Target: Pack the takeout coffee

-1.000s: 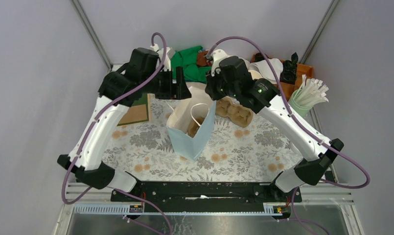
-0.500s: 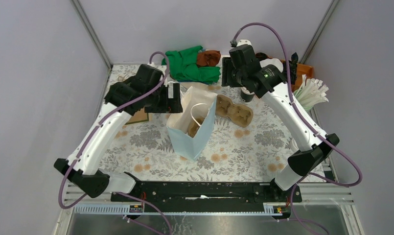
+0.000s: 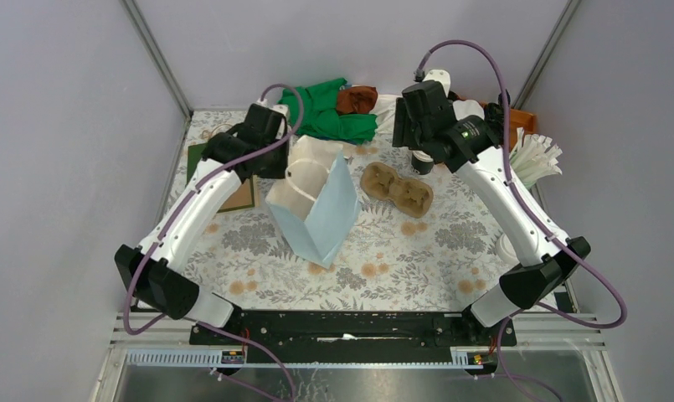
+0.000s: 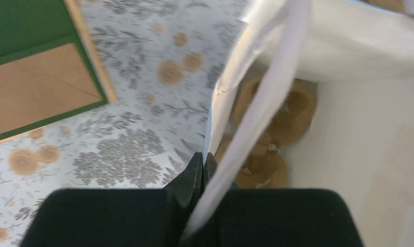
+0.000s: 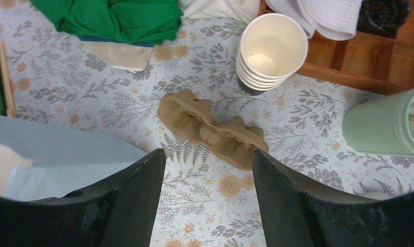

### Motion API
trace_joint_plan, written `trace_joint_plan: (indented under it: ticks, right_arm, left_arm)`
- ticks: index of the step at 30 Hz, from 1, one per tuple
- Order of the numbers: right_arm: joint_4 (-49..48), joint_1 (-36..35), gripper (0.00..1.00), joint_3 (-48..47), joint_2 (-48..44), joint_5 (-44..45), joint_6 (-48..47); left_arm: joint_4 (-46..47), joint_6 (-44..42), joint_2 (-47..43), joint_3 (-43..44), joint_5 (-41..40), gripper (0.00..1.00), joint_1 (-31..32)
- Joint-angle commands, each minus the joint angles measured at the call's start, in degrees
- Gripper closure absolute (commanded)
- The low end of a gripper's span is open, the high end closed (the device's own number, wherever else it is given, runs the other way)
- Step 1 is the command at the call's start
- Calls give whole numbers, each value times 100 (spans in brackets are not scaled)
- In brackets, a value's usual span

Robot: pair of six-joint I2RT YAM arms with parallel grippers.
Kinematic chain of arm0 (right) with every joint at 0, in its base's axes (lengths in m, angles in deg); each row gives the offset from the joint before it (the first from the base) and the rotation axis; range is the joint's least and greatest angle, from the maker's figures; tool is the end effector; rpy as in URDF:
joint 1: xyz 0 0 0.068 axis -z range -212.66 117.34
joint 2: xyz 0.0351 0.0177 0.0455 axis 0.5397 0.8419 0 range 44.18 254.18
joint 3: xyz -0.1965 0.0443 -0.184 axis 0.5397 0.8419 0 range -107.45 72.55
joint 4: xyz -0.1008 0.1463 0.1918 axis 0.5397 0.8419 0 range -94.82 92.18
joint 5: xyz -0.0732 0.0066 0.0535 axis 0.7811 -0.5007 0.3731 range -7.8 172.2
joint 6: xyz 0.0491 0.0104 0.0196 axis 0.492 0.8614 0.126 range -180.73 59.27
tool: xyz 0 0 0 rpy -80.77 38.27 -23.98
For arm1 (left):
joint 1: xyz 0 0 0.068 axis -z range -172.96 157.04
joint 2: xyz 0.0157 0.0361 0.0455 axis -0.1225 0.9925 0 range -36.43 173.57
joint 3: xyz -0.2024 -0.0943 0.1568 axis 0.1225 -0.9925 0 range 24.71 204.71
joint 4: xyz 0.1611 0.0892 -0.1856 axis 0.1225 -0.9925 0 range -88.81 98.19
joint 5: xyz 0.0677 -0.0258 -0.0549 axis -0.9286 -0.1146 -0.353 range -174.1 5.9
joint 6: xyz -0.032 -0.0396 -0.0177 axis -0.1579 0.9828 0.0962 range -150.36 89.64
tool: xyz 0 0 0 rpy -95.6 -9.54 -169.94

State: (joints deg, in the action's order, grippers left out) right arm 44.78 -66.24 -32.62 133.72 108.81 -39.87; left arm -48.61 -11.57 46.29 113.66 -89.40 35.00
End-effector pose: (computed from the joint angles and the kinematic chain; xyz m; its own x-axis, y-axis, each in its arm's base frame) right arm 0.2800 0.1666 0.4423 -0.5009 0.0495 -0.8641 -0.0072 0.9981 0.0614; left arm 0.2604 -0.1345 0.3772 -0.7795 0.0508 -0.6243 0.1733 0.9753 -0.1370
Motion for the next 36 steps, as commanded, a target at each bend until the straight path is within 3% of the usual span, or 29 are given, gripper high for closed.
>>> trace_joint_plan:
  ticks: [1,6,15,19,25,27,31,36]
  right_arm:
    - [167,302,30,-51,-80,347,122]
    - [287,752,31,-68,180,24,699]
    - [793,1351,45,-485,1039,-79,1982]
    - [858,1529,46,-767,1405,4,2226]
    - [798,1792,48,-1113,1769,55,2442]
    - [863,1861,49,-1244,1891,87,2499]
    - [972,1995,49,-1347,2081,197,2693]
    - [751,2137,48,-1247,2205,190,2665]
  left_arm:
    - [405,-309,252,510,-288,100,-695]
    - [627,-456,751,1032,-201,100,-1218]
    - [1321,-607,1510,1570,-174,100,-1765]
    - [1292,-660,1713,1766,23,78,-1816]
    - [1171,-471,1463,1875,184,28,-1818]
    - [1095,-410,1317,1916,276,18,-1812]
    - [913,-301,1007,2184,748,8,-1812]
    - [1403,82,689,2223,1513,11,-1447]
